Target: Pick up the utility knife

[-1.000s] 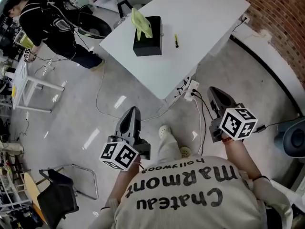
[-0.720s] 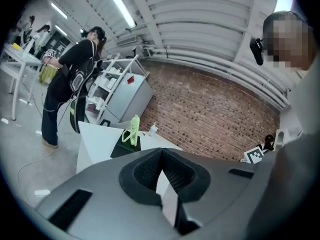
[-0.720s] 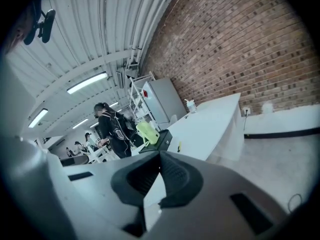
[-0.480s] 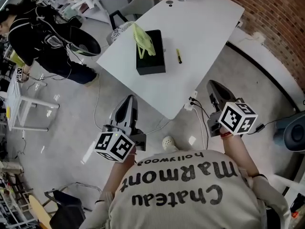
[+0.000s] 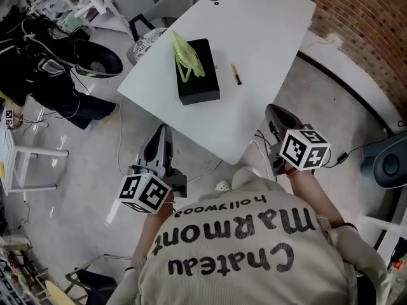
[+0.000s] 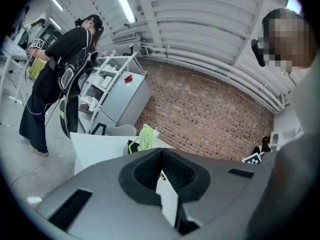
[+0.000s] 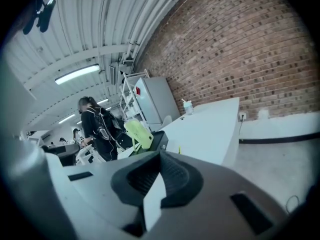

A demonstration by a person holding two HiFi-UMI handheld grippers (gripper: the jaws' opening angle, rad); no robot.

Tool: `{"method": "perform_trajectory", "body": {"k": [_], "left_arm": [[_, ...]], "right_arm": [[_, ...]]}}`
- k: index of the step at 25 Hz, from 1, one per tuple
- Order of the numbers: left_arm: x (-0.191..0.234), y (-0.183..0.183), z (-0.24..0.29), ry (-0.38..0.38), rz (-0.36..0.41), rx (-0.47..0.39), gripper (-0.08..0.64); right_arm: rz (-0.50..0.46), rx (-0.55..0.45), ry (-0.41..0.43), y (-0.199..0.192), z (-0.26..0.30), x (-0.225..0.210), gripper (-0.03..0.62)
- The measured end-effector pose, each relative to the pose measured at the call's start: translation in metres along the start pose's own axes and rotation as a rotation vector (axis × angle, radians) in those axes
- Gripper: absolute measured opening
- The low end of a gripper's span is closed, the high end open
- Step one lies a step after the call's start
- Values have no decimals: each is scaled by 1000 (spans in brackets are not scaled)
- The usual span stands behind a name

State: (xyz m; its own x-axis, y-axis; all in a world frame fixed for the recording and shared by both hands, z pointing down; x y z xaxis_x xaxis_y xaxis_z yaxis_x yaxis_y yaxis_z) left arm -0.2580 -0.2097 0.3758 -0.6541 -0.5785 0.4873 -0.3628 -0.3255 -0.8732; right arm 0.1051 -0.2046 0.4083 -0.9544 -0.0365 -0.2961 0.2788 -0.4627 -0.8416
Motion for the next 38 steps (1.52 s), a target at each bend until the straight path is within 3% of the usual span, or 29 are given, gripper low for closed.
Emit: {"method": "perform_trajectory", "body": {"k": [6,19,28,38], "left_arm": [[22,1,8,44,-32,-14,0],[46,9,31,215,-45,-30,0],[47,16,25,328,-43,-67,1],[48,17,33,430,-45,-97,0]], "right_arm": [[13,68,-2,0,35,-7,3],[-13,196,8,7,147,-33,5],[-77,299,86,3,194,-24,70],[-195,395,100,2,242,-27,123]]}}
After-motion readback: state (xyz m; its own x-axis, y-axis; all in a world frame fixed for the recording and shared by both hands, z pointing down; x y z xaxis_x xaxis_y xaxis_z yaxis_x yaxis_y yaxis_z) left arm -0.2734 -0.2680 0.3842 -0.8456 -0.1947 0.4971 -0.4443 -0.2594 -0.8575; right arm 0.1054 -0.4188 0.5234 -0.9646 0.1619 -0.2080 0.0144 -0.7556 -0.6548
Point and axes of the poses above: the fingertips, and each gripper's own axes: z forward along the fingers, x to its left, y out of its top, the point moved 10 cm from there along -z, backward along the fingers, and after that the axes turned 12 degrees about -y, right-handed, at the moved point
